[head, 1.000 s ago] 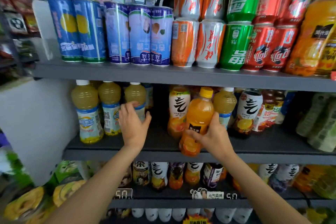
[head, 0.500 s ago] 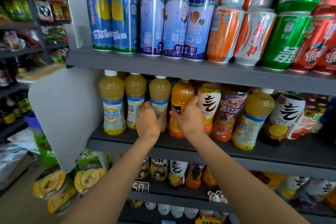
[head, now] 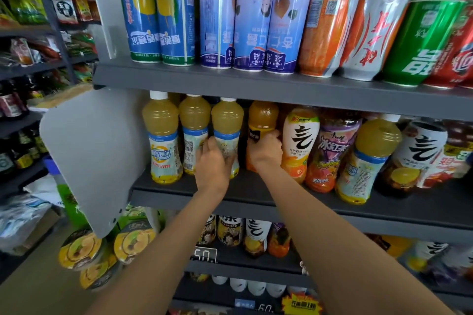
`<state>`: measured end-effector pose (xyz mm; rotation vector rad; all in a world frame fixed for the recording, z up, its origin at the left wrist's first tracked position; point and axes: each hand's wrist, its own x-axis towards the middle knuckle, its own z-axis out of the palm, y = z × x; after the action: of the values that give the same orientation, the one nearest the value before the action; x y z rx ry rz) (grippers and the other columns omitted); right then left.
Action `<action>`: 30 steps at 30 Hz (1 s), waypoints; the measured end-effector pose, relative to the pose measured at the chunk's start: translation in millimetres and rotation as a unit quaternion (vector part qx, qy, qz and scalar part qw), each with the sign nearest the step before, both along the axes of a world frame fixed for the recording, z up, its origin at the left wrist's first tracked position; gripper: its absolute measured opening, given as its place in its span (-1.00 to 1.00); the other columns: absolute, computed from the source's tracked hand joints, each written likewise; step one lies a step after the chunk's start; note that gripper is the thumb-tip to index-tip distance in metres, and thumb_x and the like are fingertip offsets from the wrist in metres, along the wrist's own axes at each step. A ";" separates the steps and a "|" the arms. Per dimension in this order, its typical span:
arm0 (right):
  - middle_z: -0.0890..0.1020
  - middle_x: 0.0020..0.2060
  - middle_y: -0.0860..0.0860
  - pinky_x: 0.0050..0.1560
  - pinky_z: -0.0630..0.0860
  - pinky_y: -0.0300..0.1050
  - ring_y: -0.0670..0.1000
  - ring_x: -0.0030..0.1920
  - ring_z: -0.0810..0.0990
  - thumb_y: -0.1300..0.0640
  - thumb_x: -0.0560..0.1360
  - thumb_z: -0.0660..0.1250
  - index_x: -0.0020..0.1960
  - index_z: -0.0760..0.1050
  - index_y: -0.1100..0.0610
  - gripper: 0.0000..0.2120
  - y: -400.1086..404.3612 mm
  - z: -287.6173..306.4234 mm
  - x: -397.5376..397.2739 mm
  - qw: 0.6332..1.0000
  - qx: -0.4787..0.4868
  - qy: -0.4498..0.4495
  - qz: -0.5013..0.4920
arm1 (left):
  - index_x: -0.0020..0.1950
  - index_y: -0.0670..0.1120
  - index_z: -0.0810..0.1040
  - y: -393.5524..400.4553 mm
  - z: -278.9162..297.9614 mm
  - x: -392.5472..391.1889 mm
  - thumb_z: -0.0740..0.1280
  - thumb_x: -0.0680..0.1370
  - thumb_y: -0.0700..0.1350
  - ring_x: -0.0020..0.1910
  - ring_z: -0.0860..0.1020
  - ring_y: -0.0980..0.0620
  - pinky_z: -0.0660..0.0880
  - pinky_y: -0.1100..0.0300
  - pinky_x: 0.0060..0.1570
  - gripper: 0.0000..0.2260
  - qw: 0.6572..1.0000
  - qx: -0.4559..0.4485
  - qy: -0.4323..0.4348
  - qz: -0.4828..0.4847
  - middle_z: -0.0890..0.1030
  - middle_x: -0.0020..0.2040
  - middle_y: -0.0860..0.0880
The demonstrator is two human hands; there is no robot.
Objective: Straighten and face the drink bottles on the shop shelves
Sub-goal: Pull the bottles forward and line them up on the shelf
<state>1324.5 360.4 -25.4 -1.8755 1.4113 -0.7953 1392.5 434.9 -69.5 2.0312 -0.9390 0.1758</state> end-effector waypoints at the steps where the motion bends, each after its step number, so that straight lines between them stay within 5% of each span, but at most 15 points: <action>1: 0.40 0.30 0.24 0.22 0.38 0.02 0.23 0.30 0.41 0.07 0.53 0.31 0.36 0.14 0.31 -0.44 1.3 -1.2 -1.4 1.000 0.010 -0.009 0.006 | 0.37 -0.25 0.29 2.1 -2.1 -0.9 0.37 0.51 -0.10 0.33 0.32 -0.16 0.30 0.06 0.27 -0.49 1.000 -0.007 0.008 -0.008 0.39 0.33 -0.21; 6: 0.43 0.26 0.24 0.20 0.36 -0.08 0.20 0.28 0.41 0.20 0.49 0.32 0.34 0.21 0.34 -0.49 17.1 -16.6 -26.2 0.996 -0.005 -0.019 0.081 | 0.27 -0.28 0.37 25.3 -27.3 -19.0 0.32 0.41 -0.42 0.23 0.40 -0.22 0.40 -0.01 0.22 -0.56 0.994 -0.104 -0.021 -0.016 0.38 0.21 -0.25; 12: 0.61 -0.15 0.14 -0.21 0.58 -0.24 0.00 -0.27 0.61 0.34 0.52 0.24 -0.04 0.46 0.17 -0.89 29.6 -31.1 -97.8 0.970 -0.039 -0.034 0.235 | 0.16 -0.27 0.42 30.1 -41.9 -62.8 0.26 0.40 -0.44 0.11 0.43 -0.18 0.42 -0.01 0.11 -0.67 0.989 -0.108 -0.050 -0.093 0.41 0.10 -0.22; 17: 0.63 -0.28 0.10 -0.25 0.61 -0.13 -0.05 -0.41 0.59 0.33 0.53 0.25 -0.12 0.48 0.16 -0.89 6.2 -44.6 -174.8 0.985 -0.043 -0.023 0.165 | 0.15 -0.22 0.43 16.6 -51.6 -105.4 0.24 0.44 -0.41 0.07 0.45 -0.10 0.46 0.01 0.04 -0.70 0.981 -0.087 -0.071 -0.161 0.40 0.10 -0.15; 19: 0.63 -0.28 0.13 -0.33 0.58 -0.25 -0.12 -0.46 0.57 0.34 0.53 0.24 -0.11 0.49 0.21 -0.90 -2.4 -52.1 -202.3 0.991 -0.034 -0.022 0.128 | 0.13 -0.23 0.43 10.1 -56.8 -124.0 0.25 0.44 -0.41 0.05 0.45 -0.11 0.45 0.03 0.01 -0.71 0.977 -0.080 -0.074 -0.184 0.42 0.08 -0.15; 22: 0.67 -0.28 0.13 -0.37 0.56 -0.28 -0.03 -0.42 0.61 0.31 0.53 0.24 -0.12 0.52 0.23 -0.90 -10.1 -65.2 -237.8 0.994 -0.036 0.017 0.098 | 0.11 -0.24 0.44 0.8 -63.5 -148.1 0.25 0.42 -0.41 0.04 0.45 -0.12 0.44 0.03 -0.01 -0.72 0.973 -0.063 -0.080 -0.208 0.44 0.06 -0.16; 25: 0.68 -0.26 0.09 -0.21 0.61 -0.07 0.02 -0.33 0.64 0.16 0.52 0.32 -0.11 0.55 0.22 -0.88 -21.6 -67.8 -263.8 0.996 -0.081 -0.023 0.028 | 0.12 -0.24 0.44 -13.1 -60.0 -166.0 0.25 0.43 -0.40 0.04 0.45 -0.12 0.45 0.00 0.01 -0.72 0.973 -0.070 -0.068 -0.210 0.44 0.05 -0.16; 30: 0.58 0.07 0.03 -0.09 0.60 0.05 0.05 -0.03 0.61 -0.09 0.40 0.44 0.26 0.41 0.21 -0.44 -54.8 -31.3 -260.7 0.992 -0.121 -0.035 0.034 | 0.14 -0.21 0.44 -36.9 -47.9 -192.6 0.24 0.44 -0.39 0.06 0.45 -0.09 0.45 0.02 0.04 -0.72 0.978 -0.070 -0.063 -0.185 0.43 0.08 -0.13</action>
<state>1063.8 305.6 -56.8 -2.0432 1.2480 -1.0258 1199.9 398.0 -117.4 1.6978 -1.3280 0.1621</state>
